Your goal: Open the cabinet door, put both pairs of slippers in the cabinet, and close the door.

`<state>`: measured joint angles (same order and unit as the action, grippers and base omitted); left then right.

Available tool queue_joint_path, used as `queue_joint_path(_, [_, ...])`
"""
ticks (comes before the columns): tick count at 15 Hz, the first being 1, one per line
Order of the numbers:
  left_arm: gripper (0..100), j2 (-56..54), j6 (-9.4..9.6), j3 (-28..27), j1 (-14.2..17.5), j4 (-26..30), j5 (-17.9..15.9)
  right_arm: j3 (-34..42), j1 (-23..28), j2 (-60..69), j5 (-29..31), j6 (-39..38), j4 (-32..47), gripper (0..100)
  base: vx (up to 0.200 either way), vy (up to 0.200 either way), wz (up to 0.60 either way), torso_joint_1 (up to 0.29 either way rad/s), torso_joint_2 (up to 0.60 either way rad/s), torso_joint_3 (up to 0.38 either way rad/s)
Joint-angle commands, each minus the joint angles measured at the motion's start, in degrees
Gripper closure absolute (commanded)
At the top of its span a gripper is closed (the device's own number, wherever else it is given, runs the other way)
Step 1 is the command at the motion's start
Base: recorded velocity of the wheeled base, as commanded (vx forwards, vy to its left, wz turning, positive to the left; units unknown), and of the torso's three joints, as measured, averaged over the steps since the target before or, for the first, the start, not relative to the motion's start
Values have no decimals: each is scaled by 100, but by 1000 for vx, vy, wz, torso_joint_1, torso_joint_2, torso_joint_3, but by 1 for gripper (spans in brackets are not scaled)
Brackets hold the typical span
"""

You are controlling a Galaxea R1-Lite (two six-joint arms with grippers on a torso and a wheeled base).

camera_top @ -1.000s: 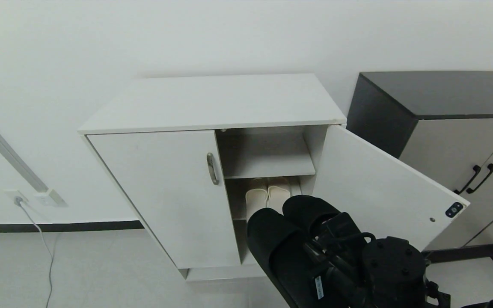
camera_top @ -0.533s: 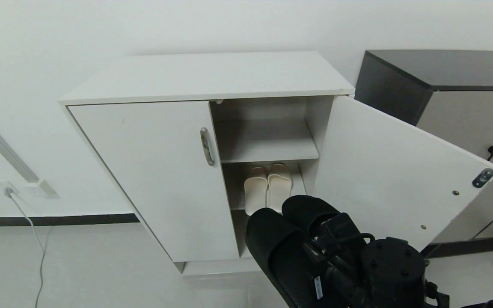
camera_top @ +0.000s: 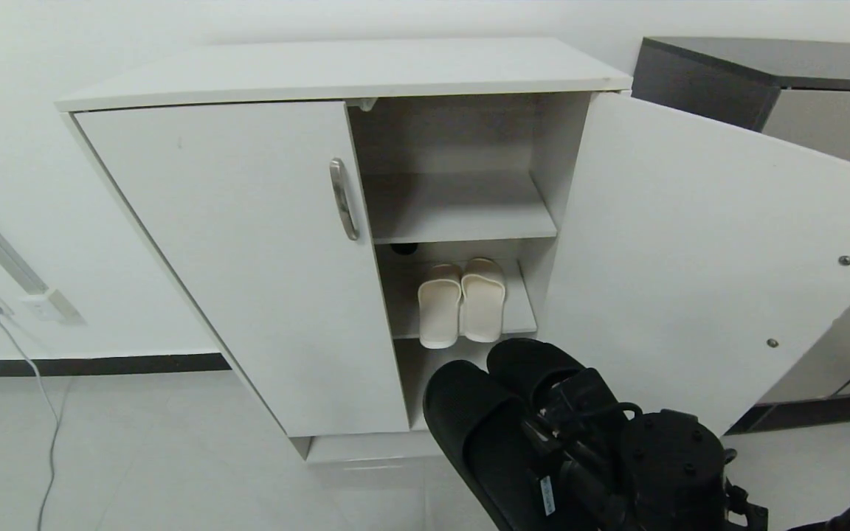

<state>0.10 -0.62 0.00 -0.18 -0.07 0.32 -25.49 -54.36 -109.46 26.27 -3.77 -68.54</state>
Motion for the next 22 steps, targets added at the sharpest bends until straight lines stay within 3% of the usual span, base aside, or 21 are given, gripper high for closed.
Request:
queue_joint_path(1, [100,8,27,0,1,-1,3,9,-5,-32,10,-1,-81,100,0,0,0,-36,442,383])
queue_joint_path(7, [100,8,36,0,1,-1,3,9,-13,-76,10,25,-90,100,0,0,0,-6,297,290])
queue_joint_path(22, [100,8,9,0,1,-1,3,-237,-128,-462,141,122,-696,100,0,40,0,0,1,1])
